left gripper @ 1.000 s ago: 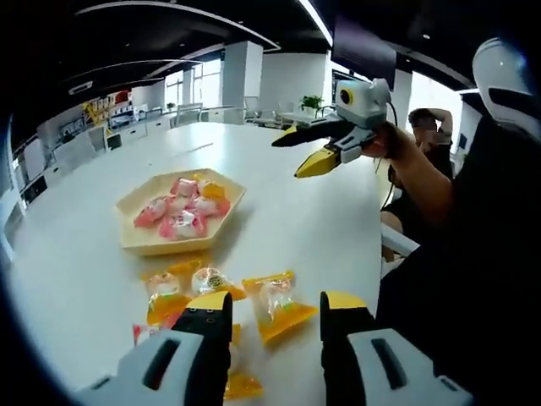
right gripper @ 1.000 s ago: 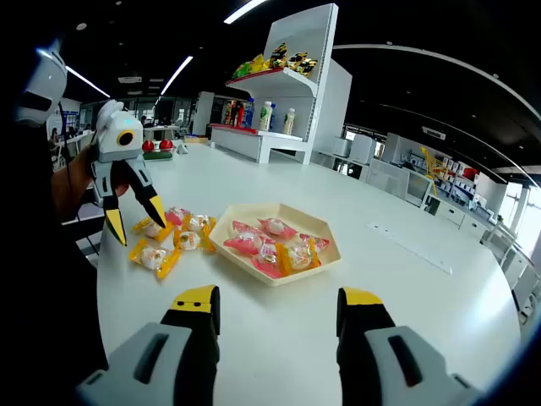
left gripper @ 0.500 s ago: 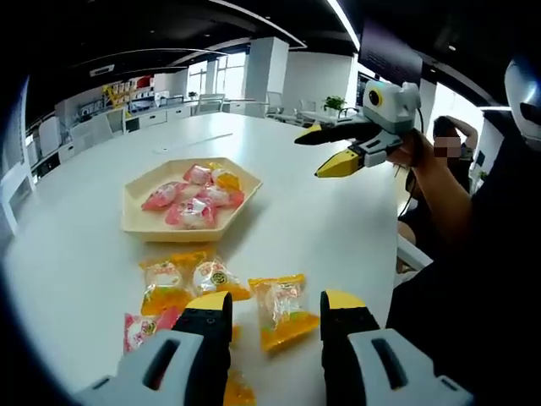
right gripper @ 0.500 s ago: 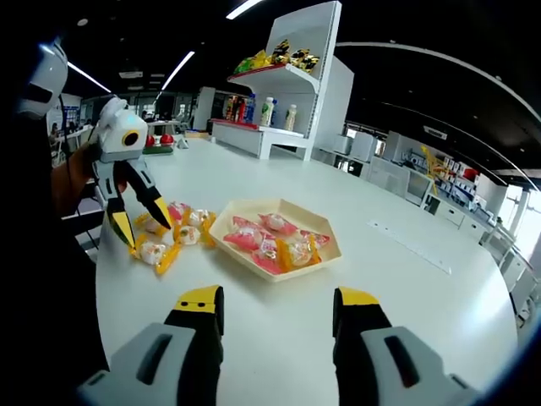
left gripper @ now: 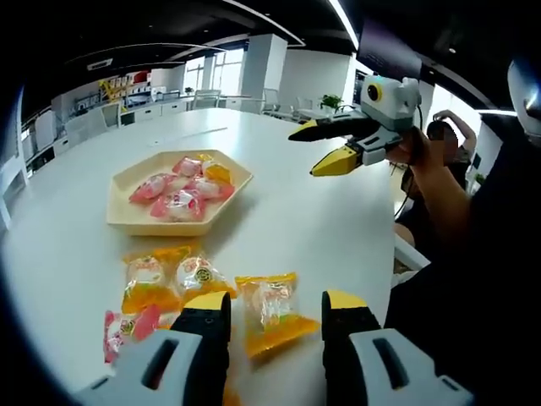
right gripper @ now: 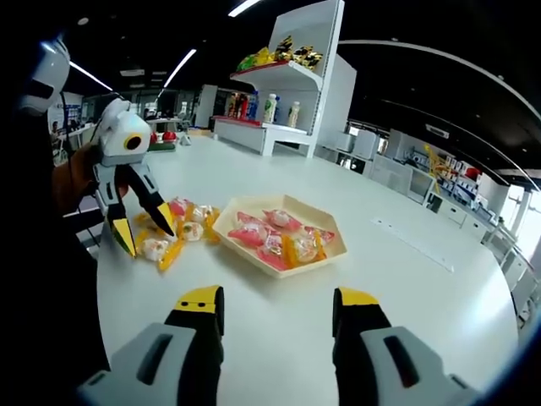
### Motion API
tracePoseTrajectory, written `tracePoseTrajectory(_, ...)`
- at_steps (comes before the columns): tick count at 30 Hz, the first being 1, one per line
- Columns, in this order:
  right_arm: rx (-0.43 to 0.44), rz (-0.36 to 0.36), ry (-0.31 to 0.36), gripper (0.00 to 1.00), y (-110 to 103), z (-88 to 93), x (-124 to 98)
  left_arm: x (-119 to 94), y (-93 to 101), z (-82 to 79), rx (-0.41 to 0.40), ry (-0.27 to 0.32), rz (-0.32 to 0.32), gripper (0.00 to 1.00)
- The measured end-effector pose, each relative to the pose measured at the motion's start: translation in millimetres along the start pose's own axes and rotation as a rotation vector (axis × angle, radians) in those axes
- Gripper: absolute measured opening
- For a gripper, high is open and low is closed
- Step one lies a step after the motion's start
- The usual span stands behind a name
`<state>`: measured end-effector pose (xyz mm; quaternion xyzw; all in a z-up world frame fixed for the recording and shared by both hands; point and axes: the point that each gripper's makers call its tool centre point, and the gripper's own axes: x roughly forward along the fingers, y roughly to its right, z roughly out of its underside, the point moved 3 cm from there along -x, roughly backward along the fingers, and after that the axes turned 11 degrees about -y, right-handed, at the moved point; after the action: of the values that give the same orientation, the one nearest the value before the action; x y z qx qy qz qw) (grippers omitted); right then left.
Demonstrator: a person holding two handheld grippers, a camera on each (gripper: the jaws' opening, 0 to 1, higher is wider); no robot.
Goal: Pick up the marshmallows scattered on the table and place them into the bowl on the table
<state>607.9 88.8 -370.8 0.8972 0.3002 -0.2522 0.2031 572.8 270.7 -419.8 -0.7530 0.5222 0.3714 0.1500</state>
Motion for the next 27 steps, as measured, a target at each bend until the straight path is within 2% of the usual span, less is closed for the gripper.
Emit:
tracePoseTrajectory(7, 0.008, 0.014, -0.002, 0.51, 3.5, 1.6, -3.2, 7.8, 3.1, -0.2, -0.01, -0.012, 0.017, 0.43)
tracePoseTrajectory(11, 0.021, 0.028, -0.003, 0.51, 9.1, 5.4, -6.3, 10.8, 7.5, 2.7, 0.027, -0.015, 0.022, 0.43)
tracePoseTrajectory(27, 0.027, 0.022, -0.012, 0.5, 8.6, 9.0, -3.0, 12.8, 0.7, 4.0, 0.056, -0.006, -0.014, 0.41)
